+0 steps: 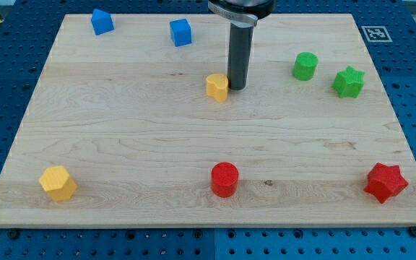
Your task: Move the yellow heart diagonally top left to the red circle
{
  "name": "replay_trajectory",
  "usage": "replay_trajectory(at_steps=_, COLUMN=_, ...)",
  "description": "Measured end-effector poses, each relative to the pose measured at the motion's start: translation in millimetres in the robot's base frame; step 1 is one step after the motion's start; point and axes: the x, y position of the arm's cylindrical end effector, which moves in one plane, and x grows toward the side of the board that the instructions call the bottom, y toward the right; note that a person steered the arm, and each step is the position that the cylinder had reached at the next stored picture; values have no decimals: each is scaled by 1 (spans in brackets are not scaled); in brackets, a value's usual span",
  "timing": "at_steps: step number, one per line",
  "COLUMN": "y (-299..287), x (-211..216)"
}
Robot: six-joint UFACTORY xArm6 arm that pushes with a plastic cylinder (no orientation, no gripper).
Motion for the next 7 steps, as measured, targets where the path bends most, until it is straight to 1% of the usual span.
replay_trajectory(at_steps=3, y=-33, x=5)
replay_trajectory(at_steps=4, y=-40, x=11)
replay_trajectory(at_steps=5, y=-40, x=35)
replay_trajectory(at_steps=7, y=-49, x=38)
